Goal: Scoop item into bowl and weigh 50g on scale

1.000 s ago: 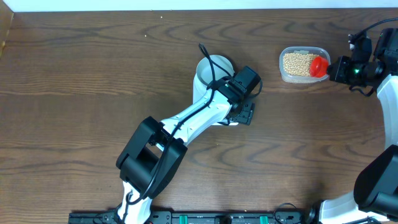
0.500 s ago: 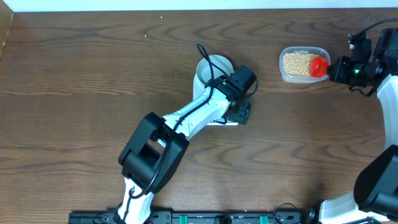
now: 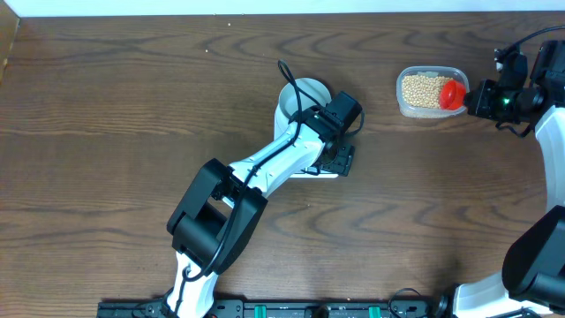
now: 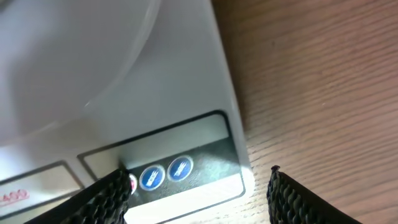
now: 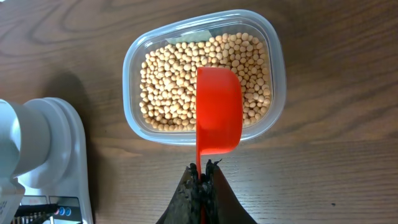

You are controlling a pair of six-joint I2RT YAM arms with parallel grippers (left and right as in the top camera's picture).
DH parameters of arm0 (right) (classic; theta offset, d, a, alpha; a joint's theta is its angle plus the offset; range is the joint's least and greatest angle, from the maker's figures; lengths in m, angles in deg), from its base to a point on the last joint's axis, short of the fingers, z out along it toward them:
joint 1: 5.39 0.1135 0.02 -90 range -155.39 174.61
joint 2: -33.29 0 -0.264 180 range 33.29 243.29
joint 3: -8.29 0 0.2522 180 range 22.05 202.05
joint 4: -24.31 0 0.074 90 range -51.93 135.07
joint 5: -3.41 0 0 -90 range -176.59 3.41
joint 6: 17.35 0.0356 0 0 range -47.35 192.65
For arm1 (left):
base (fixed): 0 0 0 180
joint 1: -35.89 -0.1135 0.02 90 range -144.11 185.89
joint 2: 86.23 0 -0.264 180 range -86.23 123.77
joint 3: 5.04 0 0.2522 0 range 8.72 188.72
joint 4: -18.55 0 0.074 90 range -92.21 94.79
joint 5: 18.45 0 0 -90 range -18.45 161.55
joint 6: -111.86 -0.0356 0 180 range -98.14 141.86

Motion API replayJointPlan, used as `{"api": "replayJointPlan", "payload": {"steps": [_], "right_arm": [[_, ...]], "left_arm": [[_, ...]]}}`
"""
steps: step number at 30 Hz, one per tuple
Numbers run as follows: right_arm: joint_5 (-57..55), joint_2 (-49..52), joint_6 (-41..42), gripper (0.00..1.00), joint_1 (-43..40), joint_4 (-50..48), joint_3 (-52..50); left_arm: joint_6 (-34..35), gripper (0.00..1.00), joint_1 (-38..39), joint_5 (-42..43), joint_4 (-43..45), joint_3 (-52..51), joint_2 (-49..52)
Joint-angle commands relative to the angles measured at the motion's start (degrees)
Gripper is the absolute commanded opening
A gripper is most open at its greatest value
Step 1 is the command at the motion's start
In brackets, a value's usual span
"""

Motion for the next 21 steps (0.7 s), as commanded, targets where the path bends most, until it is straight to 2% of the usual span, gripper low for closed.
{"api": "replayJointPlan", "payload": {"steps": [1,21], "right_arm": [[0.55,0.55,-0.92,0.01,-0.02,0.59,0.68],[0.57,0.55,-0.92,0.01,-0.02,0.61,0.68]], "left_arm": [[-0.52,0.73,-0.57,-0.35,-1.46,-0.35,1.31],[-0.5,0.73,-0.57,-0.04,-0.33,-0.72,1.31]]}}
